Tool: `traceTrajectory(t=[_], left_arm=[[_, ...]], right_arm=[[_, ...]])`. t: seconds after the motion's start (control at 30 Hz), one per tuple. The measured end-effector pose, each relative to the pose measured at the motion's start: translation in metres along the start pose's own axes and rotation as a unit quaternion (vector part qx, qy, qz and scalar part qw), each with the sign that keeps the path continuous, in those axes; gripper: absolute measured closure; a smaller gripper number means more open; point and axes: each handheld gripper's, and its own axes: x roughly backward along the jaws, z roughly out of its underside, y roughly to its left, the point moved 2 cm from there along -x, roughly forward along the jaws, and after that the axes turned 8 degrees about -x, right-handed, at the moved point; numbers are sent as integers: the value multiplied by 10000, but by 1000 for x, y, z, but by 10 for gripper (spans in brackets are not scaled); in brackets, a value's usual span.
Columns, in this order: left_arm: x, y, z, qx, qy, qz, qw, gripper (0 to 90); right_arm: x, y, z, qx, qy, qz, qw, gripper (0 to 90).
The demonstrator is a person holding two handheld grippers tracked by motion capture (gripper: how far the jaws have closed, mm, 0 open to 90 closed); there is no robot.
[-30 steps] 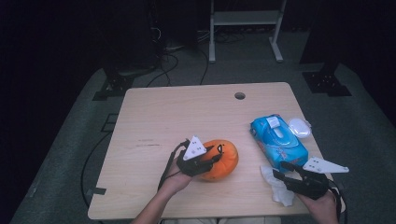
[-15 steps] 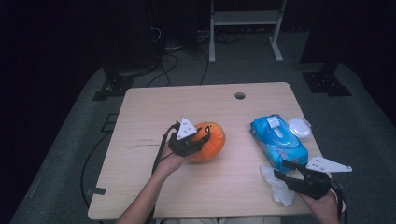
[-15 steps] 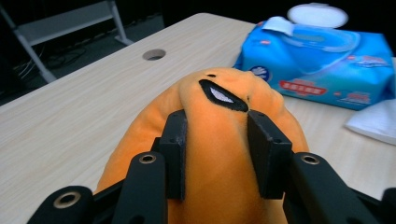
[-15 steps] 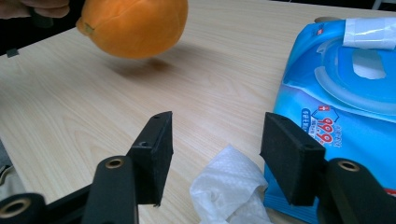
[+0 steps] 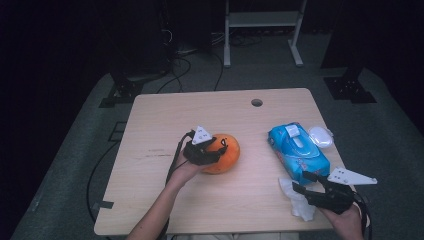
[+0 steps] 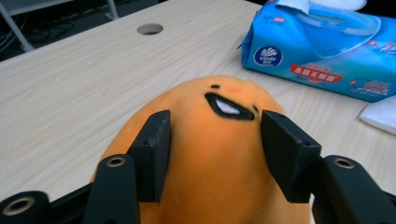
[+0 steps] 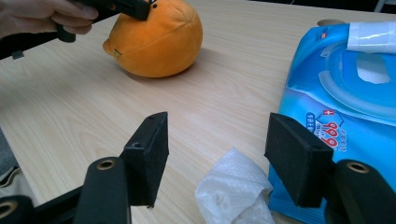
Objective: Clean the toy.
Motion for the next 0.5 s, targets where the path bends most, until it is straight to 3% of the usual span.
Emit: traceTrajectory(t=[0.2,0.5], left_arm=[[16,-1,-7,18,-184,15,9998,375],[35,2,-1,108,-224,11,9997,313]], right_arm=[[-2,-1,0,-15,25,1,10000,369],[-4,-3,0,-40,38,7,10000,354]])
